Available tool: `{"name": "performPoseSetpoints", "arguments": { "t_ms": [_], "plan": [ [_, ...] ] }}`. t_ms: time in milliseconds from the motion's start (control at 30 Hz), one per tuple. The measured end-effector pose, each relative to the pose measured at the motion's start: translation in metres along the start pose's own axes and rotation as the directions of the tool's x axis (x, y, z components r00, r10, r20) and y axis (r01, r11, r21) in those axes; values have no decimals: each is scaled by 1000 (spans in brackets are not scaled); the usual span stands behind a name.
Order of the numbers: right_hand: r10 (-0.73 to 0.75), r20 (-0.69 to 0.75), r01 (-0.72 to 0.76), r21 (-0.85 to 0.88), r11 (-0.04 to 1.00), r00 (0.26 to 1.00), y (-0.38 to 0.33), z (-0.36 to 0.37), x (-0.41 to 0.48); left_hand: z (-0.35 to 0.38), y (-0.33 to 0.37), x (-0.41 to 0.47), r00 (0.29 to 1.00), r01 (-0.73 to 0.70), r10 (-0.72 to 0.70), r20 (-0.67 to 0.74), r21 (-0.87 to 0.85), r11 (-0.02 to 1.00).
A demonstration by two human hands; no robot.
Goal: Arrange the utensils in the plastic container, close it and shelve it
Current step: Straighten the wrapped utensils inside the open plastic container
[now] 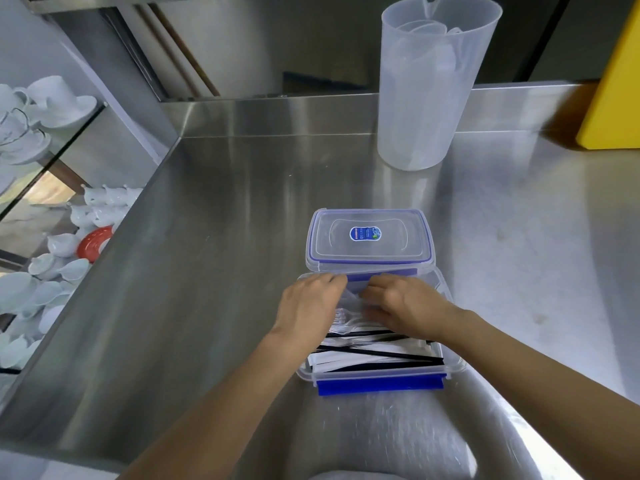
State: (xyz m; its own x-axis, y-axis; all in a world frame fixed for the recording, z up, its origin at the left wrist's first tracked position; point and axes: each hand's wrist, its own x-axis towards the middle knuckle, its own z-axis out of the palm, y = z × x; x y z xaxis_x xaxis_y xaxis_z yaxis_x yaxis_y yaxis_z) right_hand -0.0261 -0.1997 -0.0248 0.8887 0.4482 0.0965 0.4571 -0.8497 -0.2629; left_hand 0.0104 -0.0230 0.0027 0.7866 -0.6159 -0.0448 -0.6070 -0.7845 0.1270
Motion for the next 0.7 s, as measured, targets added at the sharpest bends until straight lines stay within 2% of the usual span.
{"name": "performPoseSetpoints", "arguments": {
  "t_ms": [100, 200, 267, 367, 500, 700],
  "plan": [
    [-4, -105, 2, -22, 1000, 994, -1, -2, 1, -4, -5, 4, 997, 47, -55, -48, -156, 987],
    [-43, -157, 24, -123, 992, 987, -1, -2, -1, -7, -9, 7, 999, 52, -54, -6, -217, 975],
    [-60, -135, 36, -173, 984, 989, 1, 1, -2, -7, -10, 7, 999, 21, -13, 47, -190, 982],
    [-27, -87, 18, -111, 994, 996, 4, 4, -2, -5, -12, 5, 992, -42, 55, 115, -108, 993],
    [61, -40, -61, 6, 998, 997, 5, 5, 0, -2, -13, -1, 986, -112, 111, 125, 2, 994],
    [25, -55, -27, -37, 999, 998, 5, 15, 2, 3, -5, -3, 984, -145, 136, 111, 72, 987]
  ]
}}
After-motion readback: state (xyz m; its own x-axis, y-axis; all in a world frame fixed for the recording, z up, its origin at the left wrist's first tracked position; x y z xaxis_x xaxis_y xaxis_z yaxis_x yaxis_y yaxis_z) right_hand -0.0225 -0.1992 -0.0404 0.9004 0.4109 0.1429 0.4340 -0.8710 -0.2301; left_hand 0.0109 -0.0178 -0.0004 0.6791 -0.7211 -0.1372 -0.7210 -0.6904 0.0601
